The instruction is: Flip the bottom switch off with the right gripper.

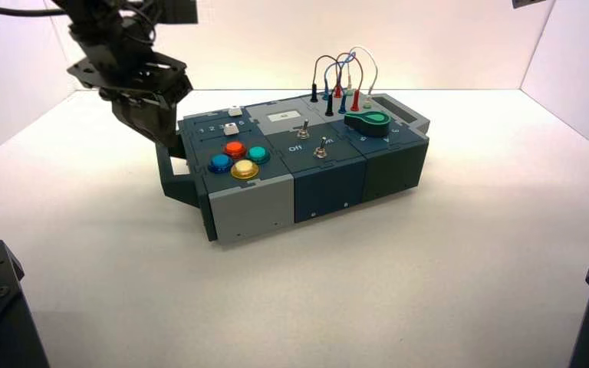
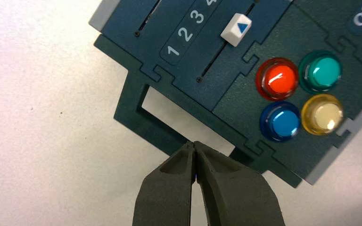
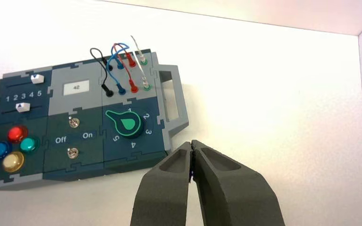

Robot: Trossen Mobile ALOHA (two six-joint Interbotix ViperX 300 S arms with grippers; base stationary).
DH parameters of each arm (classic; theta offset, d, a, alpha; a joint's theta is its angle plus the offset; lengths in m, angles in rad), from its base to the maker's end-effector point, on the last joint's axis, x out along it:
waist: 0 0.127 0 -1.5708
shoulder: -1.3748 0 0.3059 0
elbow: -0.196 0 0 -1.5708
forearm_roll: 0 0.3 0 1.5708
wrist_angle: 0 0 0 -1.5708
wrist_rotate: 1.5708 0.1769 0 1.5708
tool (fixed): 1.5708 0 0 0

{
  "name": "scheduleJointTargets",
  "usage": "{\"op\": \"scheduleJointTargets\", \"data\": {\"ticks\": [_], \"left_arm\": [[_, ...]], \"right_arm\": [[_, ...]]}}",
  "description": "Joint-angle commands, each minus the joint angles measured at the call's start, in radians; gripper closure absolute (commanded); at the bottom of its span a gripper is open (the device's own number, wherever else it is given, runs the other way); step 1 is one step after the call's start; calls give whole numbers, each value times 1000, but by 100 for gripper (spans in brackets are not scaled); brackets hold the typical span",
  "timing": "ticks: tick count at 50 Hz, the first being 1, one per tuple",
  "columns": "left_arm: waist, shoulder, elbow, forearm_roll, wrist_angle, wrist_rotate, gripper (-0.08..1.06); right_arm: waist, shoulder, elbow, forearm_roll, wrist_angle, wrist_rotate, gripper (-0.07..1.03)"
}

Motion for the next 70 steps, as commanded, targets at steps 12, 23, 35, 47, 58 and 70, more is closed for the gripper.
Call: {"op": "scheduleJointTargets", "data": {"ticks": [12,23,35,47,58,70], "left_arm": [[-3,138,-97,5,0,3,101],[-3,249,-138,12,23,9,101],[-3,279,-156,12,28,11,101],[-3,244,-153,12,31,14,101],[-2,233,-149,14,31,15,101],[-3,229,-149,14,31,17,101]], "right_arm": [[121,46,-87,37,12,0,98],[230,230,-138,87,64,2,98],[276,483,-183,109,67,2,98],[284,626,-270,126,60,2,98],[316,692,-321,156,61,0,98],[394,785,-350,190,64,3,98]]}}
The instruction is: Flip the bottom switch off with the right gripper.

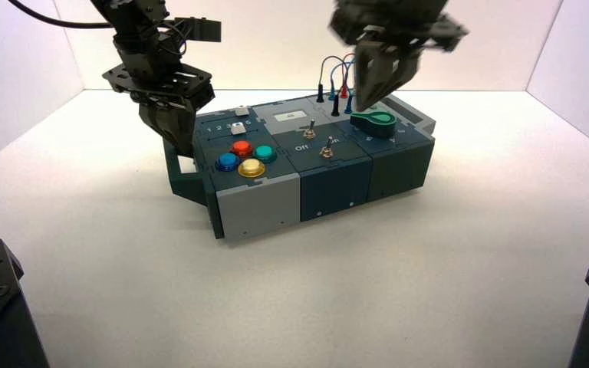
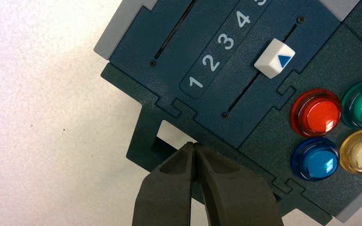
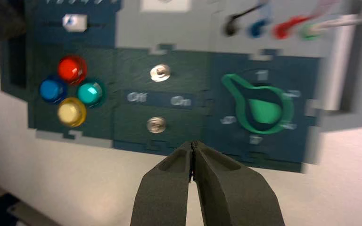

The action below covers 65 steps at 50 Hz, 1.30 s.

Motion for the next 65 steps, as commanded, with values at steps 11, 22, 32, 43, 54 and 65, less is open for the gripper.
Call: {"op": "scheduleJointTargets", "data": {"ticks": [11,22,32,43,54,65], "left_arm": [[-11,9,5,-3,-9,12,101],[-11,8,5,-3,-9,15,101],[-11,9,5,-3,-8,17,101],[-11,8,5,-3,-5,17,101],[-11,5,6,-3,0,18,101],[-11,3,6,-3,0,18,101]], "right_arm": [[43,86,-31,31,-3,2,98],[43,92,-29,31,-11,2,98],[43,104,-43,37,-15,2,98],[43,124,-63,38,-17,2,98],[43,147,-75,38,-18,2,98],[43,158,-81,49,-18,0,98]]}}
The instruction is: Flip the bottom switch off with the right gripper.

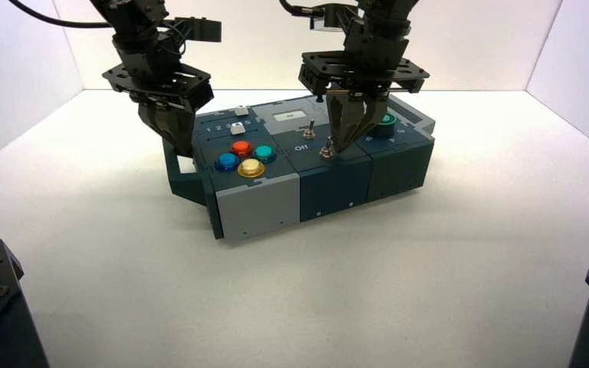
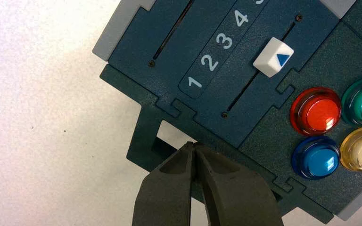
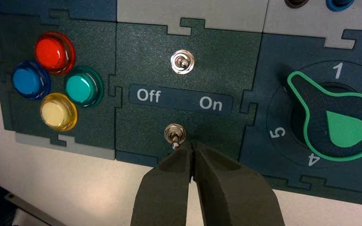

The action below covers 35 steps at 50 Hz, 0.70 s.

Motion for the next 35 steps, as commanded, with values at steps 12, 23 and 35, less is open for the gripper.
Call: {"op": "scheduleJointTargets", "data": {"ticks": [12,23,35], "left_arm": [[-11,8,6,-3,-5,6,101],[-11,8,5,-3,-3,8,101],[-11,8,5,-3,-3,8,101]], "right_arm": [[18,-20,-43,26,-5,-2,98],[25,-11,-57,37,-3,-2,98],[28,-11,-54,57,0,-2,98]]}}
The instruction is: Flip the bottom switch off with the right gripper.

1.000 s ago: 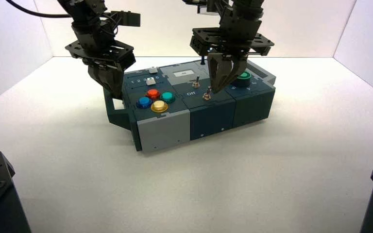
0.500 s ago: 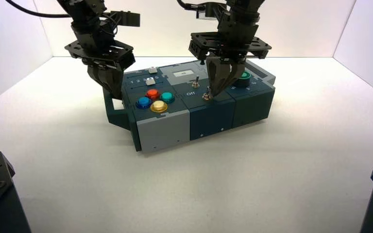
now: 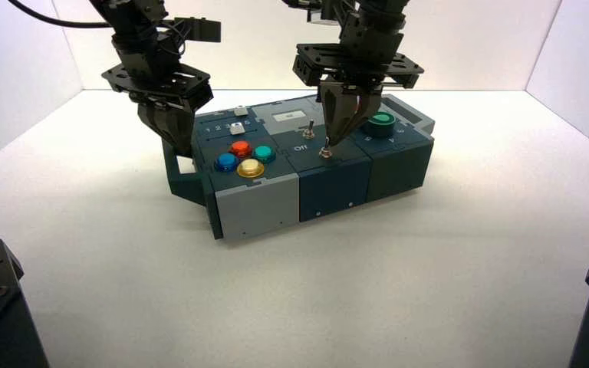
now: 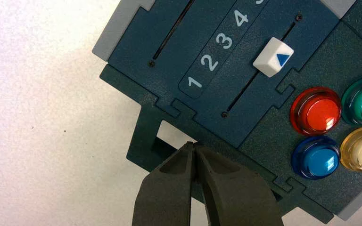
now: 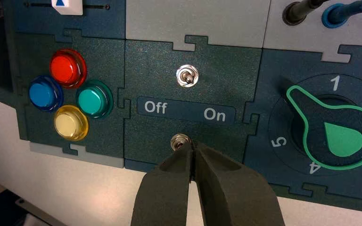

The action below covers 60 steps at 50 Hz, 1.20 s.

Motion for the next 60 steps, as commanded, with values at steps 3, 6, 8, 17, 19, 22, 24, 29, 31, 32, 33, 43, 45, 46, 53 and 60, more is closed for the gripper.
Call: {"op": "scheduleJointTargets", "data": {"ticks": [3,6,8,17,19,22,24,29,31,32,33,43,45,46,53,60], "left_arm": [[-12,8,5,-3,-5,6,101],[-12,8,3,-3,-5,6,101],[-12,8,3,-2,-5,6,101],[-12,8,3,-3,-3,6,101],[-12,8,5,-3,-2,6,101],[-12,8,5,-3,-2,6,101],[-12,8,8,-3,0,6,101],[-12,8,8,-3,0,6,101],[-12,8,5,-2,-2,6,101],[-12,6,5,-3,0,6,101],[-12,6,5,-3,-2,6,101],[-12,6,9,-3,0,6,101],[-12,5,11,-3,0,6,101],[-12,3,11,-3,0,6,101],[-12,-3,9,-3,0,6,101],[-12,-20,15,-3,0,6,101]], "right_arm": [[40,-12,-29,37,-2,-2,98],[54,-12,-32,41,-2,-2,98],[63,-11,-35,41,-2,0,98],[69,-5,-41,43,3,3,98],[69,-5,-40,40,3,2,98],[69,-6,-37,31,3,0,98],[66,-8,-31,17,3,0,98],[60,-11,-14,-2,6,2,98],[60,-11,-9,-2,9,2,98],[58,-12,-8,-3,12,2,98],[60,-12,-6,-3,14,2,98],[60,-75,31,-8,37,2,98],[61,-94,37,-8,38,2,98],[60,-107,41,-8,40,2,98],[60,-176,51,-6,55,8,98],[60,-216,63,-15,63,3,98]]}}
